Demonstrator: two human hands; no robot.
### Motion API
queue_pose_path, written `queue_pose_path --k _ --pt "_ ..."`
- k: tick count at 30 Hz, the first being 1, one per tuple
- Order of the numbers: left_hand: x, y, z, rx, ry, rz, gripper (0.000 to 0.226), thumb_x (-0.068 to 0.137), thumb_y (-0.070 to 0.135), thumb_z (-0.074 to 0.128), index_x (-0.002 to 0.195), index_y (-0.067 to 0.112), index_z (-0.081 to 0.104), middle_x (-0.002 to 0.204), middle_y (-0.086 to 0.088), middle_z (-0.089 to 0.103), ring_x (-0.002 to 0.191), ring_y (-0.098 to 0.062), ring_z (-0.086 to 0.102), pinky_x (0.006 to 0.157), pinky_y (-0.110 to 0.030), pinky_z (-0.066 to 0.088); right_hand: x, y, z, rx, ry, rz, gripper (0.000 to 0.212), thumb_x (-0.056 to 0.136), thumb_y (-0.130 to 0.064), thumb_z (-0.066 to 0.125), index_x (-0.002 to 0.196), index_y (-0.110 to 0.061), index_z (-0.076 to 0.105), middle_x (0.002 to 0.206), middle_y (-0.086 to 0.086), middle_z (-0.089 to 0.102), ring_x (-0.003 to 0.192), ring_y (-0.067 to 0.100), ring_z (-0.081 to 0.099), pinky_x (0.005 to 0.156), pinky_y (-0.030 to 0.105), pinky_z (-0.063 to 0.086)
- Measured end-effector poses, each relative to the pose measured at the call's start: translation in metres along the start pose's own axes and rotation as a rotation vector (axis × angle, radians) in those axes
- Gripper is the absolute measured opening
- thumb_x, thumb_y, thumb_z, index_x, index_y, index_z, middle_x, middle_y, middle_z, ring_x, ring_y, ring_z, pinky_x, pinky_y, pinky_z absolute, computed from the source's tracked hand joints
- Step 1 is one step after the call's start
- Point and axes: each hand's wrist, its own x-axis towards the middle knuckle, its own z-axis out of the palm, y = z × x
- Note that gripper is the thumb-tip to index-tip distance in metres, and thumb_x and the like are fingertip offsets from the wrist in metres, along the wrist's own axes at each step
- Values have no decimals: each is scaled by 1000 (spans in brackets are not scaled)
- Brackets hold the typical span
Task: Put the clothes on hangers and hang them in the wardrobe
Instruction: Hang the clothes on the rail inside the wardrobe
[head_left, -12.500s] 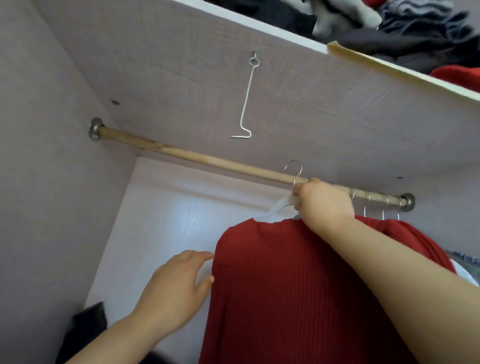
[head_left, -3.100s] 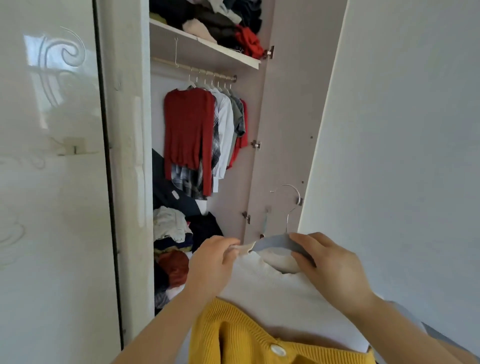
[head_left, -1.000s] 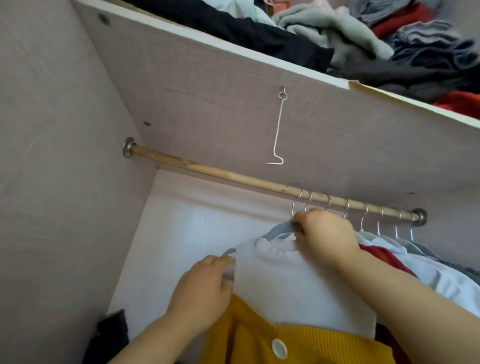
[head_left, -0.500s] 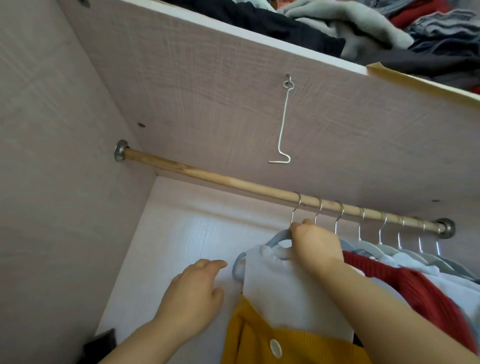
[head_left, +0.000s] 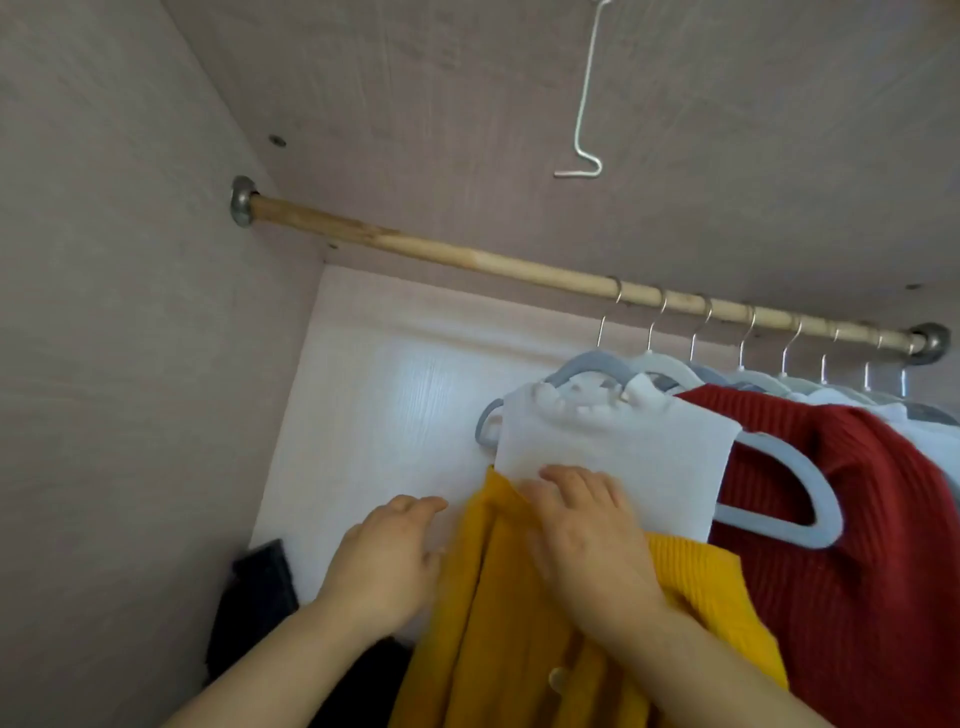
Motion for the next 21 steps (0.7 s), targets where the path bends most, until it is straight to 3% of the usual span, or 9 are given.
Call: queue_pose_path --k 5,8,10,14,21 --pt "-62 -26 22 98 -138 -93 53 92 29 46 142 25 29 140 0 41 123 -19 42 101 -33 37 -75 -61 33 235 -172 14 48 53 -29 84 99 -23 70 99 0 67 90 20 66 82 35 53" --pt "-109 -41 36 173 -210 -174 54 91 31 47 142 23 30 139 -3 42 124 -23 41 100 -37 38 -116 -94 50 402 -339 -40 49 82 -33 64 128 -26 51 128 -3 51 120 18 47 103 32 34" --pt "-143 -50 44 212 -261 -256 54 91 31 47 142 22 30 139 -3 42 123 -24 42 99 -38 38 -142 -116 63 510 -383 -56 49 91 -37 50 138 -29 38 138 -8 39 129 13 33 108 27 23" --pt "-221 -60 57 261 -355 -464 54 91 29 47 142 22 30 140 -4 40 124 -27 41 100 -37 34 -195 -156 84 663 -500 -111 51 91 -39 50 139 -28 36 138 -8 40 127 12 35 107 26 27" --pt "-390 -32 59 321 -490 -946 52 92 28 45 142 23 28 140 -6 39 124 -28 40 101 -38 32 -300 -219 89 883 -727 -380 50 89 -36 54 136 -23 41 133 -3 44 124 18 39 104 28 28"
